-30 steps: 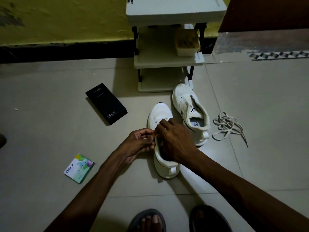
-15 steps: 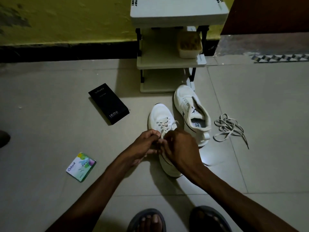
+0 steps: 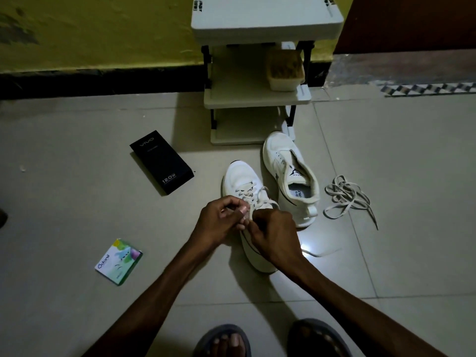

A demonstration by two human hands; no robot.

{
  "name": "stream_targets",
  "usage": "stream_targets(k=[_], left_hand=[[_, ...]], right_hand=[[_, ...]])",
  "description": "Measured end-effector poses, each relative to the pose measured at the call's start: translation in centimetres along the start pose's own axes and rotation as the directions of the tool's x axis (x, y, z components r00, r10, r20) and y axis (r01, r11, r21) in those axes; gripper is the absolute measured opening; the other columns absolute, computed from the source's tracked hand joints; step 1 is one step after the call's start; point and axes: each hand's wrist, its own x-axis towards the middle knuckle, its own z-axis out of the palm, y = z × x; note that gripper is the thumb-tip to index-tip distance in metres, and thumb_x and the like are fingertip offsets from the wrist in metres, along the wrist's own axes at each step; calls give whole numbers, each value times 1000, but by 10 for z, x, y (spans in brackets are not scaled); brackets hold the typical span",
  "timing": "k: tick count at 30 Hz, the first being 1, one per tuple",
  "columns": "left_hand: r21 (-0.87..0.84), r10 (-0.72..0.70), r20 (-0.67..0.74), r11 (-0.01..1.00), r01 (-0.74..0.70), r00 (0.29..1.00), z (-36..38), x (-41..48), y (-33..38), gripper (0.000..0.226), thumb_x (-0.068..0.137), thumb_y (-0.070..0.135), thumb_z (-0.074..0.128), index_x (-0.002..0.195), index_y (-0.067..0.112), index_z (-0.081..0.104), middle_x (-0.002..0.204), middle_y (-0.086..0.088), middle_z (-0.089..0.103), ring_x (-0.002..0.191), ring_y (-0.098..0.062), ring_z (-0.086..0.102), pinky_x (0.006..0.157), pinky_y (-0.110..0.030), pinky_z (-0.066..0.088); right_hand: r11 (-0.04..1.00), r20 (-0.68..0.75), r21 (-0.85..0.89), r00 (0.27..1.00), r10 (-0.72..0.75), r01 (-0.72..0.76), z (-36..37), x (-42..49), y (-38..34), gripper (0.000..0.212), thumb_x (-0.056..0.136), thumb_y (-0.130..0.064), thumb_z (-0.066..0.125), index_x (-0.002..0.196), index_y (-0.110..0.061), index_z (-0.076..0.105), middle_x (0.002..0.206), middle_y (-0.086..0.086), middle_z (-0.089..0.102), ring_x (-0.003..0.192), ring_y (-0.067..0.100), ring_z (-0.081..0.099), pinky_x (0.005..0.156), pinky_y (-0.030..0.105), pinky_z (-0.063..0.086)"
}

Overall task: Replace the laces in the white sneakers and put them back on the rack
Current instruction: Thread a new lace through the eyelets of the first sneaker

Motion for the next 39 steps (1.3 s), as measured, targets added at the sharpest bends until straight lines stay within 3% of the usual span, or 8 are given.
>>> stream_targets(k=[12,18,21,24,27,32,35,39], left_hand=[[-147,-200,-264,975,166,943,0,7,4,16,90,1,62,78,11,66,74,-3,69,64,-14,62,62,-27,51],[-978,-224,-87,203,-40,971,-58,23,68,33,90,-12,33,77,14,49,60,2,55,42,-4,48,42,-17,43],[-285,-105,-211,958,42,972,-53,22,72,27,92,-8,38,78,13,49,64,-1,52,39,-4,37,40,-18,32],[670,-27,-44,741,49,999,-37,19,45,11,95,16,54,87,19,61,78,-5,68,69,-19,63,66,-29,51],[824,-190,140,567,-8,972,-30,16,31,20,95,25,56,80,18,67,84,-5,71,81,-20,66,74,-29,48],[119,-232,311,972,204,922,-39,12,64,37,94,7,51,61,16,63,52,7,48,45,-3,35,45,-14,28],[-574,-20,399,774,266,917,-53,6,102,32,85,11,48,57,22,61,55,10,46,45,0,36,51,-9,21],[-674,305,456,732,101,836,-64,3,140,49,102,15,25,66,22,56,56,10,46,46,-1,39,49,-17,25]], right_hand=[[943,44,230,970,239,-243,17,4,-14,41,80,-29,71,51,-6,52,47,10,48,43,10,39,47,27,37],[951,3,233,978,210,-205,23,1,-9,39,81,-30,67,56,-4,53,50,11,52,42,18,45,50,34,44],[957,-9,209,978,208,-202,26,2,-7,37,80,-33,65,59,-4,56,52,11,55,46,21,53,51,38,48],[960,-9,188,978,211,-205,26,2,-8,36,80,-37,65,61,-7,61,54,8,60,52,19,60,55,37,52],[965,-17,190,983,185,-179,24,0,-10,38,80,-40,65,58,-9,58,51,6,57,48,17,56,52,37,50],[968,-29,180,983,182,-174,19,0,-15,40,81,-34,68,54,-8,54,47,4,51,42,12,46,51,33,44],[961,1,199,980,197,-194,20,1,-14,38,81,-32,68,55,-7,55,48,5,53,43,11,48,51,34,46],[952,20,200,972,233,-232,19,0,-15,37,81,-33,68,57,-7,58,49,4,56,47,16,56,51,33,50]])
